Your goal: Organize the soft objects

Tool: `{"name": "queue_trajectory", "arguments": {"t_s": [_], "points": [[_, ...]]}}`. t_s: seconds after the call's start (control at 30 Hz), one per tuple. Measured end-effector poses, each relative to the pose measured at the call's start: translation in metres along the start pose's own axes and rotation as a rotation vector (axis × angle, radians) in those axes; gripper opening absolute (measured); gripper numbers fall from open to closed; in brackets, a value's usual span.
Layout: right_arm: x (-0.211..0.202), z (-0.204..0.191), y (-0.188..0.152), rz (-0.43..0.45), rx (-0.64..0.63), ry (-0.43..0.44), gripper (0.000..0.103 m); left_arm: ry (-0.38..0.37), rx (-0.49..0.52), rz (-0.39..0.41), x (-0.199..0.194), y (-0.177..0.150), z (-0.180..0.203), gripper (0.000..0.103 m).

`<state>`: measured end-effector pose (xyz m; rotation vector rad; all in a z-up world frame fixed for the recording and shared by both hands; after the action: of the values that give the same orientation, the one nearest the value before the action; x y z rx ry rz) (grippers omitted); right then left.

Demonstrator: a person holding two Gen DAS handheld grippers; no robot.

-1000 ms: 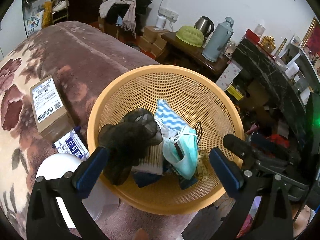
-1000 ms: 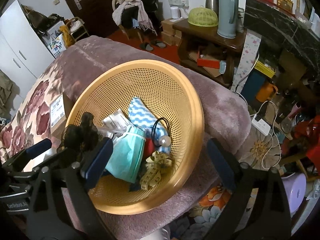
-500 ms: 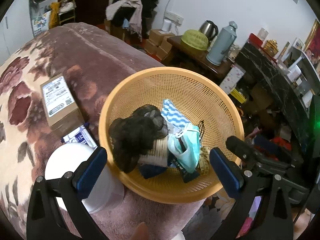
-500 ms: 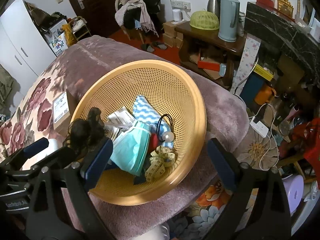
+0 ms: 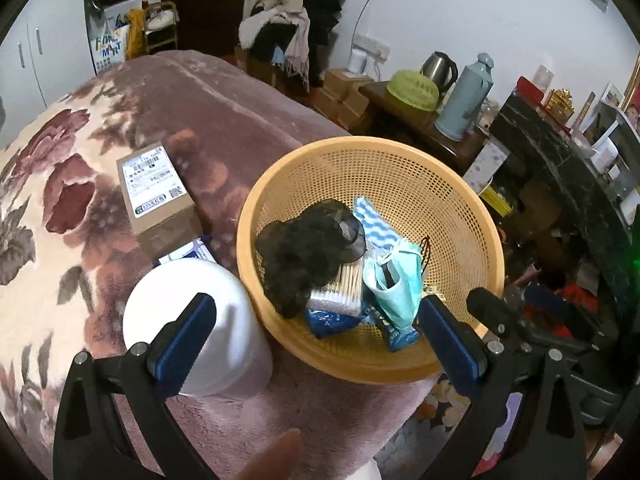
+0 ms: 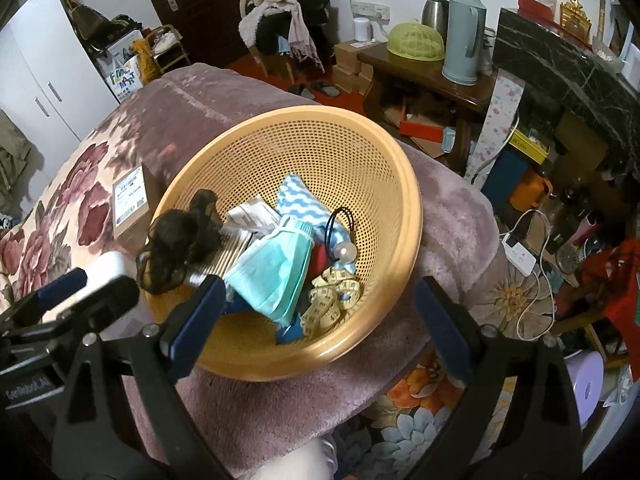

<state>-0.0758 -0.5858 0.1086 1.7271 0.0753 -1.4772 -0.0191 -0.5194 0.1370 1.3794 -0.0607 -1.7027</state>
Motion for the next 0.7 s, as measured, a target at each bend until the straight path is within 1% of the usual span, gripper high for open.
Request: {"name": "queue_trajectory", "arguments": {"t_s": [0.4,0.7], "points": [[-0.012,-0.013,-0.013,0.02,-0.03,-0.013,0.096,-0.007,-0.004,-0.005,-0.016,-0.018,-0.011,0.102],[-0.025,-0.024,-0.02,0.037,-0.045,-0.015,0.096,-0.006,-0.009,0.013,-0.034,-0.027,-0.02,0.102]]}}
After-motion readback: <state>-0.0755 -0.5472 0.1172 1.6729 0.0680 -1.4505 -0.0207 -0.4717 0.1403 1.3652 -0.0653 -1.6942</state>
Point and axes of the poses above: each gripper's, at about its wrist camera, not at the fingertips, and x roughly the way its jaws point, z to its right, y to its top, the point moved 9 cm from there along x, roughly the way its jaws point, and after that the axes turned 15 degrees about -y, right-handed, at the moved point
